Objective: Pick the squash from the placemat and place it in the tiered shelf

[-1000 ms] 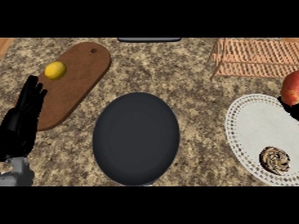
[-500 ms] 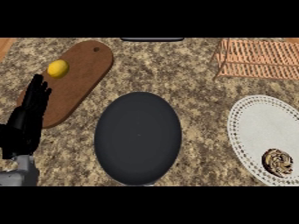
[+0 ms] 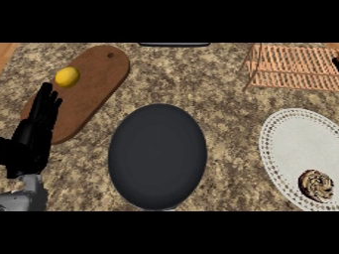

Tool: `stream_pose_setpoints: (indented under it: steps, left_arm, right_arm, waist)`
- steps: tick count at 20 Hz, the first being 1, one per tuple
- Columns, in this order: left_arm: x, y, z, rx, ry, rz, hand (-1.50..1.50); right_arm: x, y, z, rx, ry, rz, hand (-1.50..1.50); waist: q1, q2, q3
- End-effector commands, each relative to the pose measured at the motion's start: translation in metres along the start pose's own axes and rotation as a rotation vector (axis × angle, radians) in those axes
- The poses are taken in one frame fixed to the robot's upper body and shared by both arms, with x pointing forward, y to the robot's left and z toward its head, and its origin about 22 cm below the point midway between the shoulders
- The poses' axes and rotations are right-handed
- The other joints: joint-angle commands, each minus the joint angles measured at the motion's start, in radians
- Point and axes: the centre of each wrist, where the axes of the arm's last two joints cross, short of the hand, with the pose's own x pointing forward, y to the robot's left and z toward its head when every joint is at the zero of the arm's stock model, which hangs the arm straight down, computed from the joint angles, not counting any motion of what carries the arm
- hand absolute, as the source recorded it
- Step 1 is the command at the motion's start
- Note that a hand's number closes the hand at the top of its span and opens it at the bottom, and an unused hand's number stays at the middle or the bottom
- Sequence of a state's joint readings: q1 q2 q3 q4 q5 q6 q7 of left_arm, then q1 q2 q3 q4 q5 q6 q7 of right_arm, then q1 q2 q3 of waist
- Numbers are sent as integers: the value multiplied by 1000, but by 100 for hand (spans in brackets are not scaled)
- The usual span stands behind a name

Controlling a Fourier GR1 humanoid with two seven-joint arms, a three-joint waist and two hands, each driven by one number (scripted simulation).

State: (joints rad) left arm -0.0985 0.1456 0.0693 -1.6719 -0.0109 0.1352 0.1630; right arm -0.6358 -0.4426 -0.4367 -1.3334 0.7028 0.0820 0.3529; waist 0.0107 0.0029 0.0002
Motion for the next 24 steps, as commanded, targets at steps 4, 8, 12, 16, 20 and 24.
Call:
stream_pose_setpoints:
  steps: [4,8,12,16,20,24]
  left_arm:
    - [-20,4,8,-8,8,-16,0]
    - [-7,3,-5,-22,3,13,0]
    - [0,-18,2,-12,-13,7,0]
    - [2,4,-2,-27,-4,7,0]
    - [2,1,-11,-7,-9,30,0]
    - [-2,-8,-12,-4,2,10,0]
  right_arm:
    - [-14,55,-16,-56,-20,-29,150]
    - [-15,56,-46,-40,-13,-22,150]
    - [-20,55,-58,-46,6,-2,150]
    - [-48,47,-62,-64,66,-160,-150]
    - [-45,49,-67,14,77,-172,-150]
    - [-43,44,-71,46,30,-200,-150]
  waist:
    - [5,1,0]
    - [13,5,0]
    - [14,4,1]
    - [21,9,1]
    - [14,7,1]
    - [12,9,1]
